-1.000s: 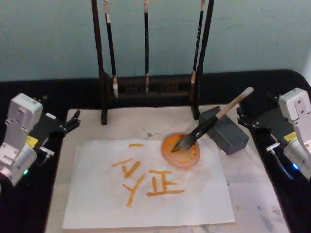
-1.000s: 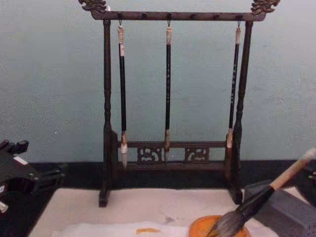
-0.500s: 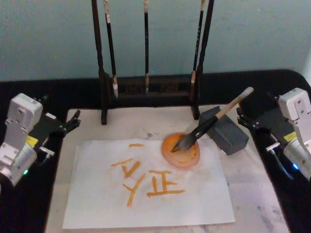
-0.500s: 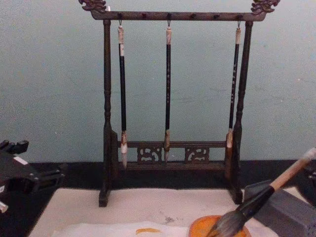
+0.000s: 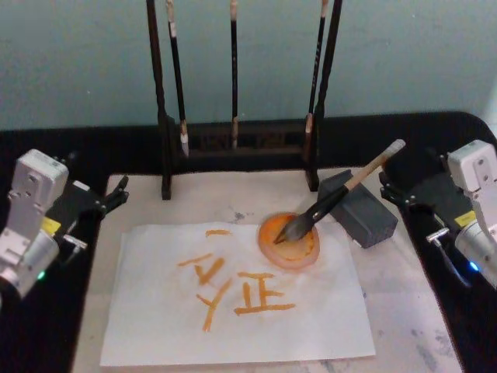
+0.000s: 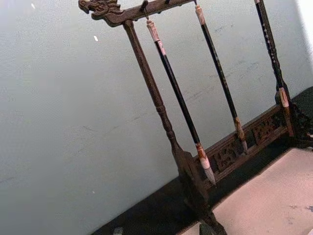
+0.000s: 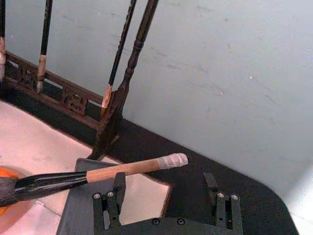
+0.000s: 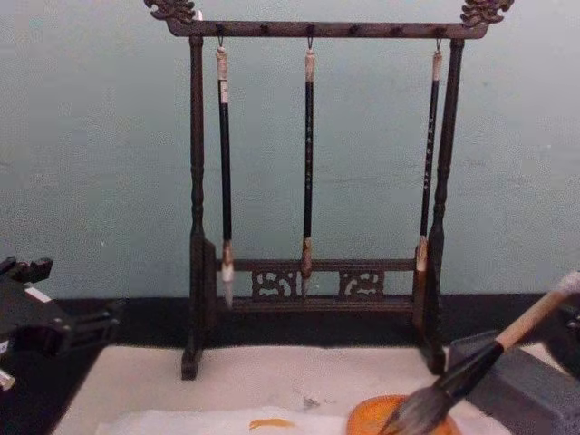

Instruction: Pick up the brush from the inkstone, write on the paper, then place the brush back to its original position.

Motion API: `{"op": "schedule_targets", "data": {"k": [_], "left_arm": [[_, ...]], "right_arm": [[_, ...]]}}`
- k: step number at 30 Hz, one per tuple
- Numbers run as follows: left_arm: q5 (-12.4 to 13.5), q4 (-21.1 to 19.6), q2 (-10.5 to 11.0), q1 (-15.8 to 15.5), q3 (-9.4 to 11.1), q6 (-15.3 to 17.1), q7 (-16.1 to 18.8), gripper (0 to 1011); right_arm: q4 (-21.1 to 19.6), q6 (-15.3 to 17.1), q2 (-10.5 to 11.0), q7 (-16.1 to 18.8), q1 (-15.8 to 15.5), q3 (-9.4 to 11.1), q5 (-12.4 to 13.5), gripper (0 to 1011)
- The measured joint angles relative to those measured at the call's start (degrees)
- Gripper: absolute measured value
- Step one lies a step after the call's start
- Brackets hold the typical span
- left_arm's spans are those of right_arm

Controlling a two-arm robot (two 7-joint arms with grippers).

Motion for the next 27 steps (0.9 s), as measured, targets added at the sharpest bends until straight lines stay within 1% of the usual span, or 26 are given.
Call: {"op": "schedule_targets", "data": {"k": [3, 5, 6, 7, 8, 10, 11, 12, 13, 15, 16, 18, 19, 22, 23, 25, 26, 27], "left_arm": [[0.0, 0.0, 0.0, 0.0, 0.0, 0.0, 0.0, 1010], [0.0, 0.0, 0.0, 0.0, 0.0, 0.0, 0.0, 1010], [0.0, 0.0, 0.0, 0.0, 0.0, 0.0, 0.0, 1010], [0.0, 0.0, 0.0, 0.0, 0.0, 0.0, 0.0, 1010], [0.0, 0.0, 0.0, 0.0, 0.0, 0.0, 0.0, 1010], [0.0, 0.0, 0.0, 0.0, 0.0, 0.0, 0.0, 1010], [0.0, 0.0, 0.0, 0.0, 0.0, 0.0, 0.0, 1010], [0.0, 0.0, 0.0, 0.0, 0.0, 0.0, 0.0, 1010], [0.0, 0.0, 0.0, 0.0, 0.0, 0.0, 0.0, 1010], [0.0, 0.0, 0.0, 0.0, 0.0, 0.0, 0.0, 1010], [0.0, 0.0, 0.0, 0.0, 0.0, 0.0, 0.0, 1010], [0.0, 0.0, 0.0, 0.0, 0.0, 0.0, 0.0, 1010], [0.0, 0.0, 0.0, 0.0, 0.0, 0.0, 0.0, 1010], [0.0, 0.0, 0.0, 0.0, 0.0, 0.0, 0.0, 1010], [0.0, 0.0, 0.0, 0.0, 0.0, 0.0, 0.0, 1010], [0.0, 0.0, 0.0, 0.0, 0.0, 0.0, 0.0, 1010], [0.0, 0.0, 0.0, 0.0, 0.0, 0.0, 0.0, 1010], [0.0, 0.0, 0.0, 0.0, 0.0, 0.0, 0.0, 1010]], "right_arm": [[-0.49, 0.94, -0.18, 0.99, -0.44, 0.9, 1.42, 1000], [-1.03, 2.34, -0.38, 2.32, -0.89, 1.99, 3.6, 1000], [-1.45, 3.44, -0.56, 3.32, -1.21, 2.85, 5.31, 1000], [-1.45, 3.44, -0.56, 3.32, -1.21, 2.85, 5.31, 1000], [-1.84, 4.92, -0.83, 4.62, -1.52, 3.84, 7.65, 1000], [-2.21, 6.48, -1.12, 5.81, -1.75, 4.88, 9.79, 1000], [-2.46, 8.24, -1.49, 7.1, -1.93, 5.87, 12.25, 1000], [-2.57, 9.18, -1.73, 7.68, -2.01, 6.51, 13.51, 1000], [-2.74, 11.19, -2.23, 8.82, -2.09, 7.63, 16.09, 1000], [-2.85, 13.16, -2.83, 9.68, -2.12, 8.71, 18.4, 1000], [-2.89, 15.38, -3.51, 10.45, -2.11, 9.9, 20.95, 1000], [-2.86, 17.64, -4.29, 11.12, -2.03, 11.11, 23.44, 1000], [-2.72, 19.97, -5.14, 11.59, -1.85, 12.21, 25.88, 1000], [-2.33, 23.36, -6.38, 11.85, -1.45, 13.78, 29.68, 1000], [-1.94, 25.52, -7.09, 11.86, -1.12, 14.51, 32.36, 1000], [-1.52, 27.18, -7.75, 11.82, -0.8, 15.25, 34.62, 1000], [-1.03, 28.71, -8.5, 11.72, -0.49, 15.96, 36.86, 1000], [-0.8, 29.42, -8.9, 11.6, -0.34, 16.28, 37.94, 1000]]}}
